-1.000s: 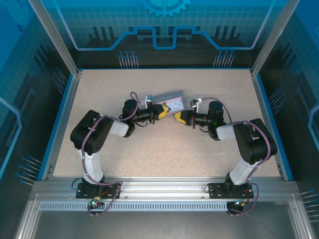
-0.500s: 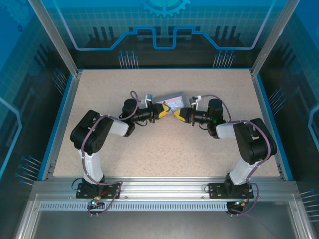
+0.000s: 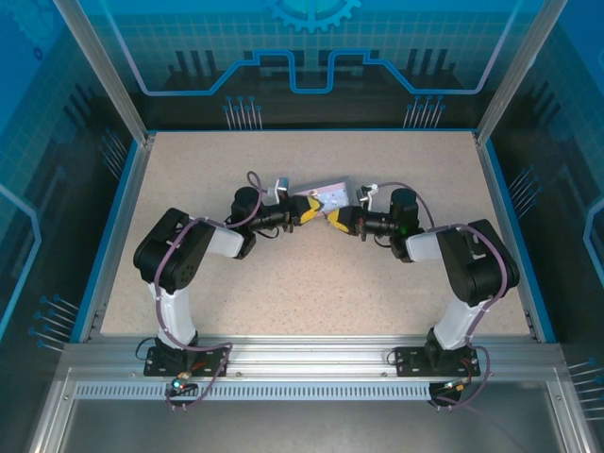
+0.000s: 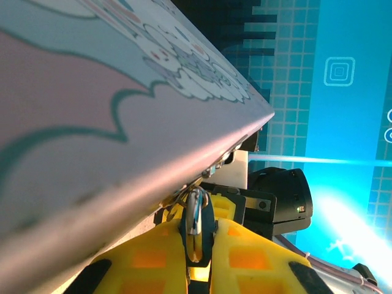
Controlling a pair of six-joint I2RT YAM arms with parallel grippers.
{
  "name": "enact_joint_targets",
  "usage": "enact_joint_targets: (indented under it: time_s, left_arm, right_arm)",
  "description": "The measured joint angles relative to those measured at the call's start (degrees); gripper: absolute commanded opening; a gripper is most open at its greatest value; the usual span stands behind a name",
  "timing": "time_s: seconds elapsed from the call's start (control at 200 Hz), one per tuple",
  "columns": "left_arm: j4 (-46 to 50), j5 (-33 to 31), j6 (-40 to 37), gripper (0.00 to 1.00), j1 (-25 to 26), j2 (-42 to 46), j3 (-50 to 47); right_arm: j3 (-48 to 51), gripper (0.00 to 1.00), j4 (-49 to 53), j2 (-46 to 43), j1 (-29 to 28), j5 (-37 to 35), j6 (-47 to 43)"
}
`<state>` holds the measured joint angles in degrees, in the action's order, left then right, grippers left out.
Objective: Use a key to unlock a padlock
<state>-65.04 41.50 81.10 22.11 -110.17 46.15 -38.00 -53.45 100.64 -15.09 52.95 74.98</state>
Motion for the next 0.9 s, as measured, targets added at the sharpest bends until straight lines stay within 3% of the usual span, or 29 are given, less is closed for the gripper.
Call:
enact_joint_targets:
  time_s: [0.9]
  left_arm:
    - [-1.66, 0.42, 0.00, 0.00, 0.00, -1.09, 0.22]
  right_arm:
    - [-0.39, 0.00, 0.35, -1.09, 0.04, 0.00, -0.02]
